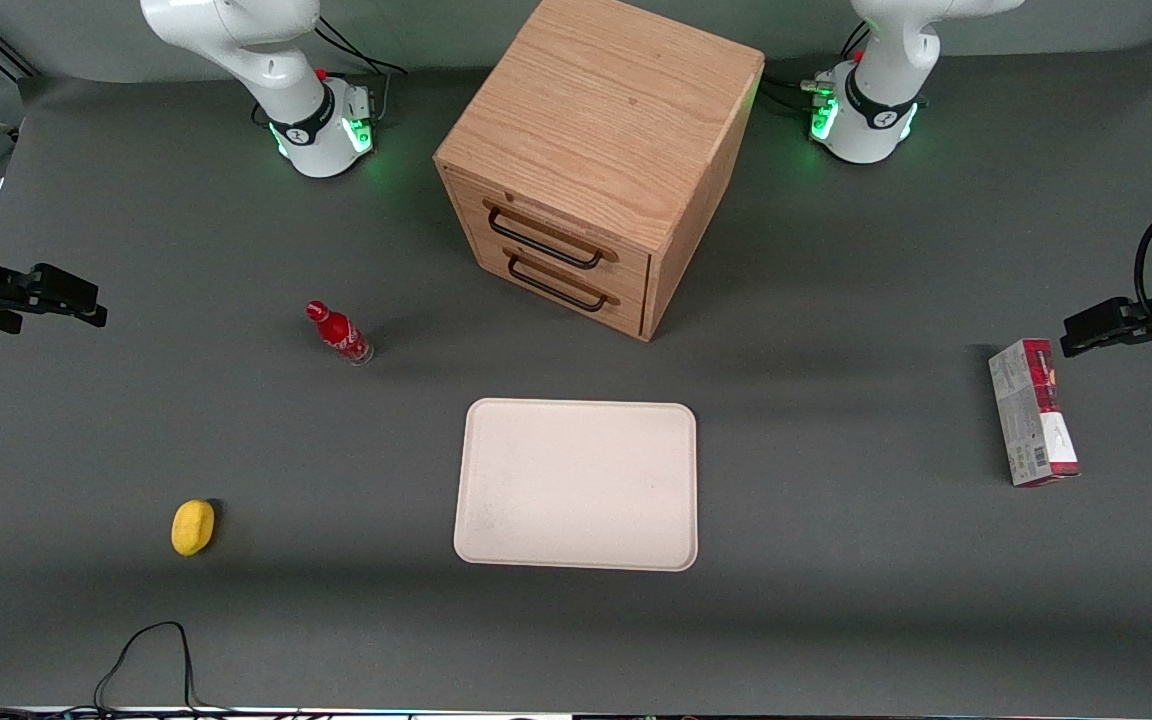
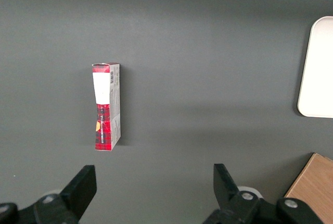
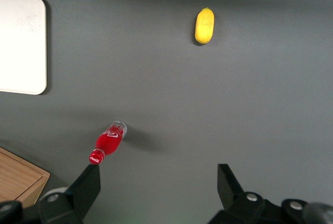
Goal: Open upper drawer
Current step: 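Lift the right gripper from rest toward the wooden cabinet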
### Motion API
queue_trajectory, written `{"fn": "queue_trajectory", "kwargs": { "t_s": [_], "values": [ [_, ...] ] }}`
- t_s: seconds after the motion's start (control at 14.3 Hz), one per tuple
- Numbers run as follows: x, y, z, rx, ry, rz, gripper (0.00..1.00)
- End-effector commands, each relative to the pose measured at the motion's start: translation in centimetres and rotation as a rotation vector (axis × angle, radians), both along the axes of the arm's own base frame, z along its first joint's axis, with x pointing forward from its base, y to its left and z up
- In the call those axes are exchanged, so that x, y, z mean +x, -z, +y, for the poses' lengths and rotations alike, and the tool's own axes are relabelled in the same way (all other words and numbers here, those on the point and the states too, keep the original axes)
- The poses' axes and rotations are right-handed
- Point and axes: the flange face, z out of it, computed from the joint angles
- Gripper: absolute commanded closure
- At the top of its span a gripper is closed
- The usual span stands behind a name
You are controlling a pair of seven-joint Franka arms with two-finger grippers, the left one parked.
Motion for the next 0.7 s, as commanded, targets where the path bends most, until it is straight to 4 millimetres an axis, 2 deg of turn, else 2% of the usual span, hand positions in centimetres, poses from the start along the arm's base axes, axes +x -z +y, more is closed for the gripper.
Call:
{"fn": "queue_trajectory", "kwargs": {
  "t_s": [0.0,0.14,0.35,0.49,0.63],
  "values": [
    [-0.1,-0.6,-0.3,-0.017,-0.022,0.006,0.0],
    [0.0,-0.4,-0.2,-0.016,-0.022,0.007,0.0],
    [0.3,-0.1,1.3,-0.005,-0.046,0.008,0.0],
    [1.7,0.4,5.3,-0.009,-0.1,0.007,0.0],
    [3.0,0.6,10.5,-0.014,-0.182,-0.004,0.0]
  ]
}}
